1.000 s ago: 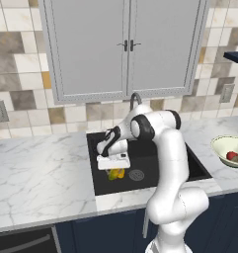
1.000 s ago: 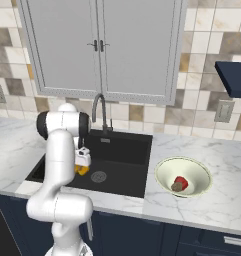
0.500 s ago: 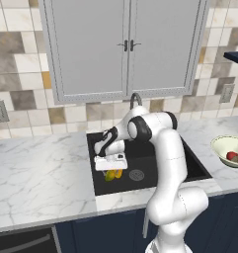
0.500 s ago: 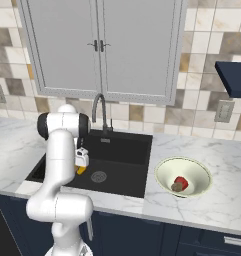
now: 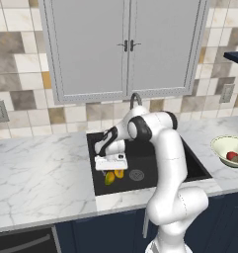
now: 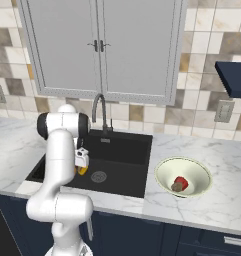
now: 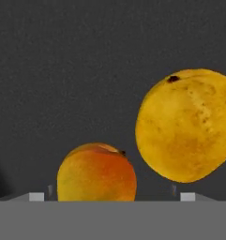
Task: There is a mixed pile of frozen fruits and vegetables on the counter. Locate all the frozen vegetables and place the items in a bowl on the counter. Take all the frozen fruits and defrost them in a running sink.
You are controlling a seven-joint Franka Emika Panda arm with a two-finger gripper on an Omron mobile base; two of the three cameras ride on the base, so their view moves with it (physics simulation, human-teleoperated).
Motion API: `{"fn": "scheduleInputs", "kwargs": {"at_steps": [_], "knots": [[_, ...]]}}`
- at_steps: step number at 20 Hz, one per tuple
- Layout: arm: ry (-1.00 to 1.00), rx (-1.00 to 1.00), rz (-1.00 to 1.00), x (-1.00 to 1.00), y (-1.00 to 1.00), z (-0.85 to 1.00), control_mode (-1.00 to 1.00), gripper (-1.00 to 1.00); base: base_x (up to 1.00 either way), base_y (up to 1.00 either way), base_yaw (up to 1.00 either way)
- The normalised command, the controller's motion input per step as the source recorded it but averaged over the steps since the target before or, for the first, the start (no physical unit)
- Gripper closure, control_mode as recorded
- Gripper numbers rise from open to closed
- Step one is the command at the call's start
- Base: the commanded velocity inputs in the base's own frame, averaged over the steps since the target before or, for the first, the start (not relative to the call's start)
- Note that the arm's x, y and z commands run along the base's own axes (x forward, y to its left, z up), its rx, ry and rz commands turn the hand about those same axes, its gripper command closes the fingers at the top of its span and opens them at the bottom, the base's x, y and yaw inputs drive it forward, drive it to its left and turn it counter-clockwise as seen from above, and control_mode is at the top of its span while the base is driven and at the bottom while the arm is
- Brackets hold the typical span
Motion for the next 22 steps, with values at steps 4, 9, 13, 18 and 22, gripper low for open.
{"fn": "scheduleInputs", "kwargs": {"at_steps": [4,9,13,18,22], "knots": [[-0.09,0.01,-0.01,-0.08,0.0,0.37,-1.0,-1.0,0.0,0.0,0.0],[-0.09,0.01,-0.02,-0.16,0.0,0.44,-1.0,-1.0,0.0,0.0,0.0],[-0.12,0.01,-0.02,-0.17,0.0,0.47,-1.0,-1.0,0.0,0.0,0.0],[-0.1,0.0,-0.03,-0.14,0.01,0.5,-1.0,-1.0,0.0,0.0,0.0],[-0.08,0.01,-0.02,-0.21,0.0,0.45,-1.0,-1.0,0.0,0.0,0.0]]}}
